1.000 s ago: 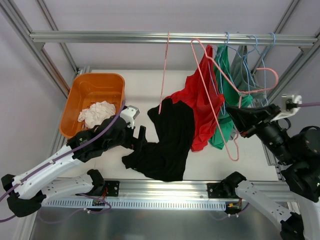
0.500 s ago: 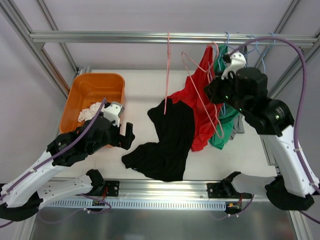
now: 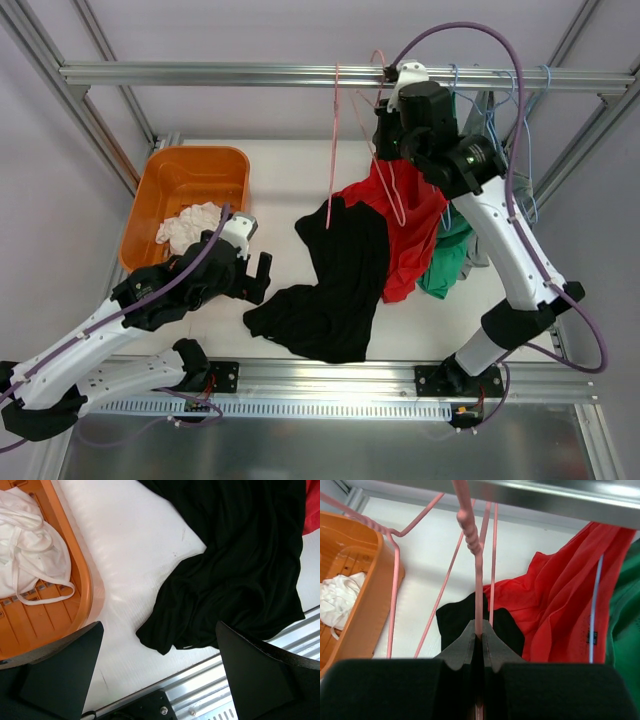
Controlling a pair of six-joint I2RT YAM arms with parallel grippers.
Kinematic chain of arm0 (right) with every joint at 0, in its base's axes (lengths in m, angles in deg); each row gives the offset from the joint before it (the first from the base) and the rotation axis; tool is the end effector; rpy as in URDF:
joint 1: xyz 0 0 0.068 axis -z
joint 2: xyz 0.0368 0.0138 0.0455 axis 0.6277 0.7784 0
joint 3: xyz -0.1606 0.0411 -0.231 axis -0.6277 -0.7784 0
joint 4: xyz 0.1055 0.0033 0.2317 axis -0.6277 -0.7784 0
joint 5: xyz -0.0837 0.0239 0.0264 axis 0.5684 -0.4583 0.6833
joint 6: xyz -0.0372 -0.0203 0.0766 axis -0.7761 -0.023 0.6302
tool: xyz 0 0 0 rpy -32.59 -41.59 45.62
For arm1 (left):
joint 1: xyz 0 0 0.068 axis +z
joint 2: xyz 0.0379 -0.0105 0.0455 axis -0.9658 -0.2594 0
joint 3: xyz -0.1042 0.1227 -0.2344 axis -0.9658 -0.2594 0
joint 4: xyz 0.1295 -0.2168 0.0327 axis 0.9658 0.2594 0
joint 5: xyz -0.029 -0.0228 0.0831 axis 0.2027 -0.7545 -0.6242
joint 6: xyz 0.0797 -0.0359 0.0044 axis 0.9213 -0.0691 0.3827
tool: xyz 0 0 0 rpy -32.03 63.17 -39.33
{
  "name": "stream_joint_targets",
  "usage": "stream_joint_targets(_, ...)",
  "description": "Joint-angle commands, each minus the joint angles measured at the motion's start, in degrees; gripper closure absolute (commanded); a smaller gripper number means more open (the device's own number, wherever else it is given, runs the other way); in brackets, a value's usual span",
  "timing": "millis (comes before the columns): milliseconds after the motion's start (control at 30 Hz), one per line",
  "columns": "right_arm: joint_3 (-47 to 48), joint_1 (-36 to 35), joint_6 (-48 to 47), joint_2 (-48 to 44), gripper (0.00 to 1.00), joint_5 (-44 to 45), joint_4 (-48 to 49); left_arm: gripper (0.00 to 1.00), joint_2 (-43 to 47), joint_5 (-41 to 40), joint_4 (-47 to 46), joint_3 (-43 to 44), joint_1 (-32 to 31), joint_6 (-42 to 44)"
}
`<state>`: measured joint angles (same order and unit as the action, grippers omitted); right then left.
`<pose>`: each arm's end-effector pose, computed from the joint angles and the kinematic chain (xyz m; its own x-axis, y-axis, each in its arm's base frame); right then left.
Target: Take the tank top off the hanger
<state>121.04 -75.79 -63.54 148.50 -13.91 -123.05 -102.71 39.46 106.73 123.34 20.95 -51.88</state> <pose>0.2910 0.1911 0.5135 -0.2140 -0.2429 -0.9462 -0.3758 0.9145 -0.1498 0.1164 -0.1125 0.3400 -0.5083 0.1729 -0.8437 0.4356 0.8967 -0.0787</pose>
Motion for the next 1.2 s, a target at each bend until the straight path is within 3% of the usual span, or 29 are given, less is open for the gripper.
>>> stream_joint_targets(0,1.49,-0.53,0.4,1.35,1.0,0.71,3.13,0.02,0.06,0.64,-1.03,0.06,-0.21,-0.64)
stream_joint_targets(233,-5.54,-1.68,2.17,-0.58,0.99,1.06,6.03,0.01,-0.46,5.21,-4.62,2.6,-0.21,-2.92)
stream_joint_targets(300,-6.24,-1.68,2.43,-0.93,0.66,1.06,6.03,0.01,-1.69,6.96,-8.82,2.43,-0.21,-3.98)
stream_joint_targets(333,-6.6,-1.68,2.43,-1.89,0.58,0.8,6.03,0.01,-2.31,7.41,-10.24,1.91,-0.21,-5.37)
stream_joint_targets(433,-8.78,-1.77,2.34,-5.66,0.46,0.54,6.02,0.01,-5.99,8.55,-16.3,0.24,-0.21,-7.58)
stream_joint_targets(467,-9.49,-1.68,2.17,-6.9,0.3,0.45,6.11,0.01,-7.31,9.16,-17.8,-0.29,-0.21,-7.76)
stream_joint_targets(533,-12.47,-1.68,1.55,-9.79,0.14,0.45,6.11,0.02,-11.35,11.54,-22.02,-1.17,-0.21,-8.29)
stream_joint_targets(567,-13.79,-1.68,1.29,-13.46,0.01,0.45,6.11,0.01,-12.76,12.24,-23.42,-1.52,-0.21,-8.46)
stream_joint_targets(900,-35.77,-1.68,-1.52,-44.15,0.01,1.08,6.03,0.01,-31.74,18.75,-46.1,-7.76,-0.73,-7.23)
stream_joint_targets(1167,-39.12,-1.68,-2.93,-54.54,0.0,-15.71,4.1,0.01,-52.46,5.77,-48.49,-0.83,-4.59,-9.34)
